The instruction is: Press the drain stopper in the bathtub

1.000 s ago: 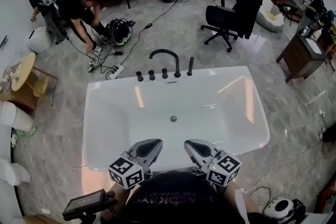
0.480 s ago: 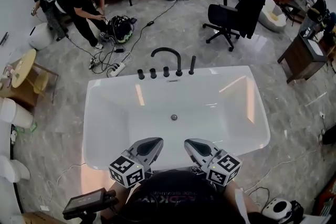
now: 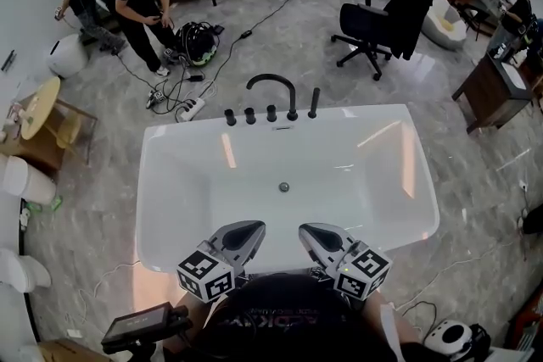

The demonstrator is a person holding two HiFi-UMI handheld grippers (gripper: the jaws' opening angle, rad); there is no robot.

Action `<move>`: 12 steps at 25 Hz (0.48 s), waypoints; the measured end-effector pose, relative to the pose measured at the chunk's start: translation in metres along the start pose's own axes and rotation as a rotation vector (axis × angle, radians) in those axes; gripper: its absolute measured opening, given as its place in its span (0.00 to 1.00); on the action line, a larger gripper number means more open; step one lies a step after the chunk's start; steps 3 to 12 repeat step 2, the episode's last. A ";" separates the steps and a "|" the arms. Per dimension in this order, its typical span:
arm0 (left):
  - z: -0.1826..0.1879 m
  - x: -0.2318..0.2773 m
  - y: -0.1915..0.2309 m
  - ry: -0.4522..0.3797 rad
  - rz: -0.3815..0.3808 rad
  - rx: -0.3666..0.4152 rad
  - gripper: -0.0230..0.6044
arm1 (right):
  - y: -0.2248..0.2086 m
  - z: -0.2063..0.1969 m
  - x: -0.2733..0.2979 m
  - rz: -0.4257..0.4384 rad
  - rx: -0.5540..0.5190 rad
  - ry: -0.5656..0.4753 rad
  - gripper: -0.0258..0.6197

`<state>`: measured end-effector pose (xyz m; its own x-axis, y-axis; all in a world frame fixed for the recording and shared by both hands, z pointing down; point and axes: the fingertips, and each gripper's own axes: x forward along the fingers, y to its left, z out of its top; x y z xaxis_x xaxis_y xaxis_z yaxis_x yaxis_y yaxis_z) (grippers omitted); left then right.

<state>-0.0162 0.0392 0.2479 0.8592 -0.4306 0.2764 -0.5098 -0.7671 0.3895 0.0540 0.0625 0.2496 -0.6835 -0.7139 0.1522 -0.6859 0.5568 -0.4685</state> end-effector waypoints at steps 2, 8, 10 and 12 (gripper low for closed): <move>0.001 -0.001 0.001 0.000 0.000 -0.001 0.05 | 0.001 0.000 0.002 0.001 0.001 0.000 0.06; 0.001 -0.001 0.001 0.000 0.000 -0.001 0.05 | 0.001 0.000 0.002 0.001 0.001 0.000 0.06; 0.001 -0.001 0.001 0.000 0.000 -0.001 0.05 | 0.001 0.000 0.002 0.001 0.001 0.000 0.06; 0.001 -0.001 0.001 0.000 0.000 -0.001 0.05 | 0.001 0.000 0.002 0.001 0.001 0.000 0.06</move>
